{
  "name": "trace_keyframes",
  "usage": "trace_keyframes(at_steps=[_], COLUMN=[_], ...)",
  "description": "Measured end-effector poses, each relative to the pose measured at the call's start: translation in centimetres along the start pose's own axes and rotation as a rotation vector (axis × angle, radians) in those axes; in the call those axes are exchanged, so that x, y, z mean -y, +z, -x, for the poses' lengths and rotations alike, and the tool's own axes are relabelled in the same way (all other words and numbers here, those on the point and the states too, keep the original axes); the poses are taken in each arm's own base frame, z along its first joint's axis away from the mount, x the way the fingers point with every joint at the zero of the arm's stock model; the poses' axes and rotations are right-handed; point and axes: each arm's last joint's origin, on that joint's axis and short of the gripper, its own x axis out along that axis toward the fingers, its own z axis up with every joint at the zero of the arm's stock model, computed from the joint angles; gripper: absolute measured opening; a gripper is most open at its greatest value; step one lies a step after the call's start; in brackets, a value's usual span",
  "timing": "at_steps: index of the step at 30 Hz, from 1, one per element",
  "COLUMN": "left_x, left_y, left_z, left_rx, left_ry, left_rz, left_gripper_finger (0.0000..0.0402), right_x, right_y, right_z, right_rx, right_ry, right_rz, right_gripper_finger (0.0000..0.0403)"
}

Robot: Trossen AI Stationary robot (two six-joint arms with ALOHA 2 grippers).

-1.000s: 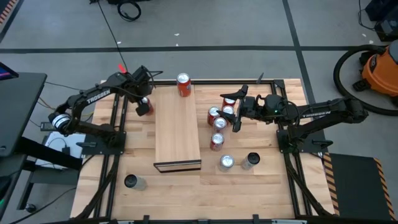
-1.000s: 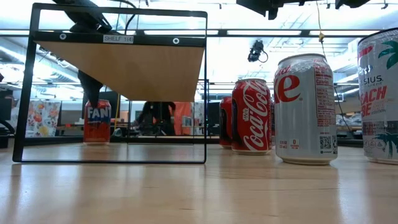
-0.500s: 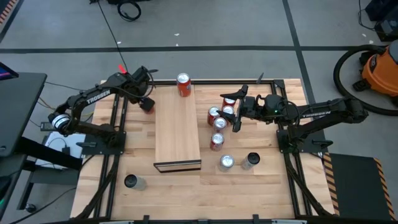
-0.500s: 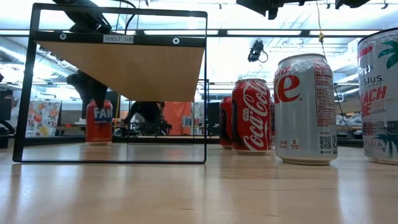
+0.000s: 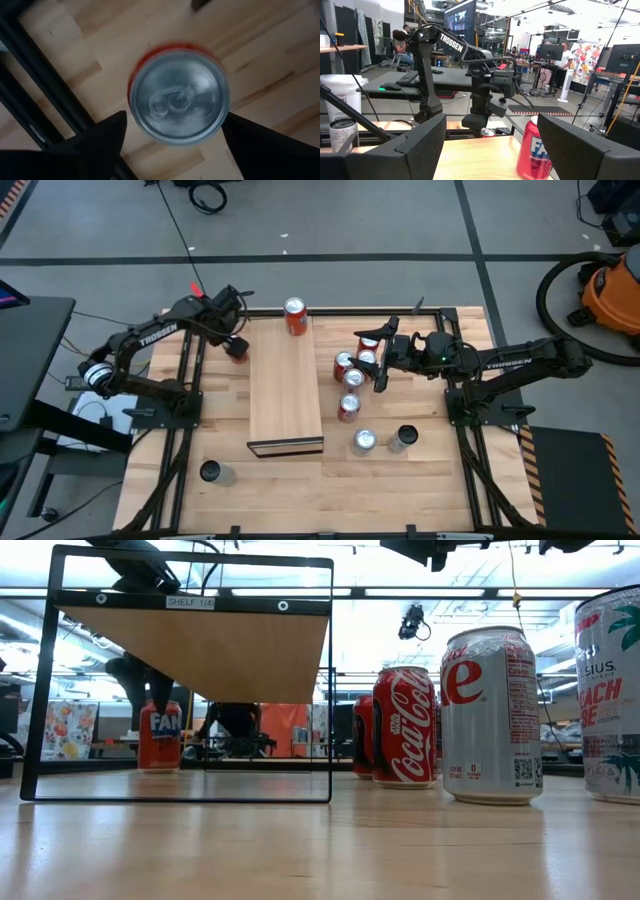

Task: Place canned beverage on shelf
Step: Put the orange soda can on the shelf and align it with the other orange soda can

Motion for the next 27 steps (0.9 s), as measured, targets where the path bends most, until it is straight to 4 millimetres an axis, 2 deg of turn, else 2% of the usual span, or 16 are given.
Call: trace_keyframes(at_steps=[5, 9, 17, 27], left_x=[0.0, -0.1, -0.1, -0.1], left_y=[0.8, 0.9, 0.5, 0.7], left_z=[1.5, 2.4, 2.2, 2.2], left_rx=[0.043, 0.040, -0.003, 0.017], left_ry=[0.007, 0.014, 0.014, 0.022], left_rz=[-0.053, -0.234, -0.725, -0.971], left_gripper_finger=[0.0355, 0.0356, 0.0356, 0.0357], right_x=[0.0, 0.0, 0.0, 0.0], right_y=[0.0, 0.0, 0.0, 0.0], right_z=[0.0, 0.0, 0.0, 0.0], right_rx=[0.000, 0.000, 0.000, -0.002], right_ry=[0.000, 0.000, 0.000, 0.000], right_rz=[0.000, 0.000, 0.000, 0.000], right_gripper_finger=[0.0323, 0.0323, 0.0323, 0.0323])
